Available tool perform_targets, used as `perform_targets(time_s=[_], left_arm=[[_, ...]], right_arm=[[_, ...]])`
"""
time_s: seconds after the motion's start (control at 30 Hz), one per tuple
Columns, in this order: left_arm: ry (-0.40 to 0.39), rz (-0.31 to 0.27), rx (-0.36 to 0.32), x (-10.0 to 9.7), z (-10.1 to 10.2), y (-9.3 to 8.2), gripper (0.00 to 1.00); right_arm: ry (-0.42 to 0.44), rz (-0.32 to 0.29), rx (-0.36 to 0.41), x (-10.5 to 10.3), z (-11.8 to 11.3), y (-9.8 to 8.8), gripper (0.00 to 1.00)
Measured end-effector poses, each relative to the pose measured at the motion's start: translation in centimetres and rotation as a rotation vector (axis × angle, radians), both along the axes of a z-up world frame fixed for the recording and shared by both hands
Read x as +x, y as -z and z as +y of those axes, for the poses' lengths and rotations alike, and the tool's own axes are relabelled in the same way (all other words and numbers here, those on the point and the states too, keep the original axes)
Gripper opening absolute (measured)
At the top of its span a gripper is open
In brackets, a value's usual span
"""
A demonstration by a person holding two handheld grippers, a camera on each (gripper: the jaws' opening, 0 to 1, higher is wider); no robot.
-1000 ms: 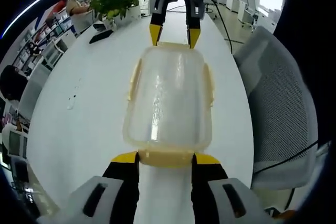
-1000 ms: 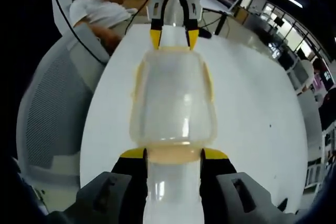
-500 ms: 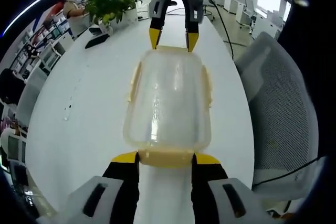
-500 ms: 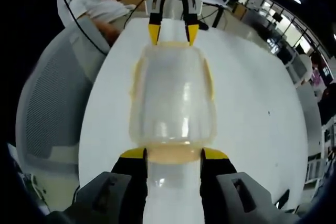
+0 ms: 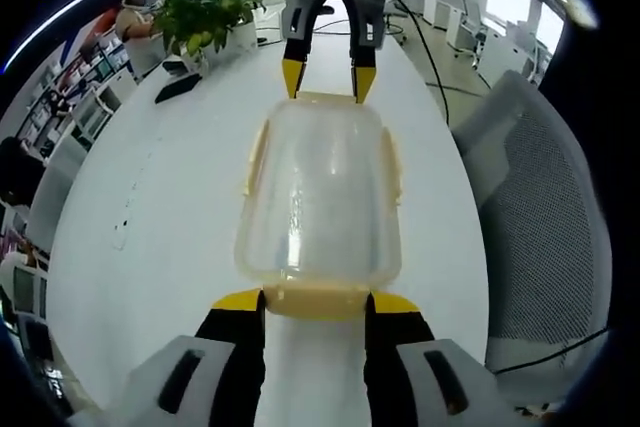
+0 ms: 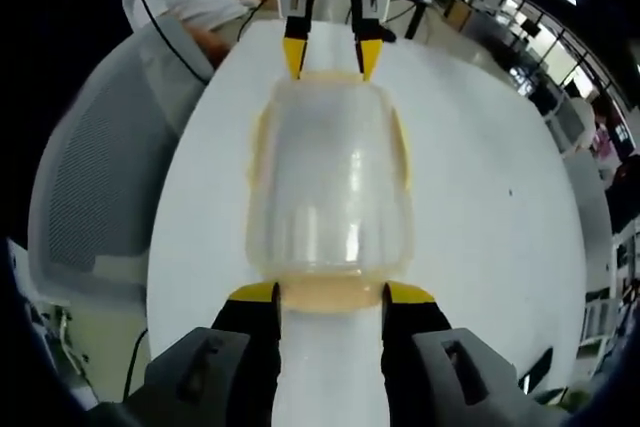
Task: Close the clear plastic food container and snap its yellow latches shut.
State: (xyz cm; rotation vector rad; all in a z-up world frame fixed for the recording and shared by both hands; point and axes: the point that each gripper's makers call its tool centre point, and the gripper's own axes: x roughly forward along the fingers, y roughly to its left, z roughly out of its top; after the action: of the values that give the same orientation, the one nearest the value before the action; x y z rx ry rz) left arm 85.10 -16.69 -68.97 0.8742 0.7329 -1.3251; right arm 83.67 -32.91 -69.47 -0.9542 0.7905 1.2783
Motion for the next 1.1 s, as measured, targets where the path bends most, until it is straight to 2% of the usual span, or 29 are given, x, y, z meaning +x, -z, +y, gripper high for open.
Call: perform_targets(time_s=[0.87, 1.1], left_arm=[[0.010, 0.018, -0.031, 1.1, -5.3, 2.1, 0.32], [0.012, 0.018, -0.020, 1.3, -6.1, 2.6, 0.32]], right_arm=[[0.015, 0.019, -0.081, 1.1, -5.3, 2.1, 0.36], [0.010, 0.025, -0.102, 1.3, -6.1, 2.8, 0.36]])
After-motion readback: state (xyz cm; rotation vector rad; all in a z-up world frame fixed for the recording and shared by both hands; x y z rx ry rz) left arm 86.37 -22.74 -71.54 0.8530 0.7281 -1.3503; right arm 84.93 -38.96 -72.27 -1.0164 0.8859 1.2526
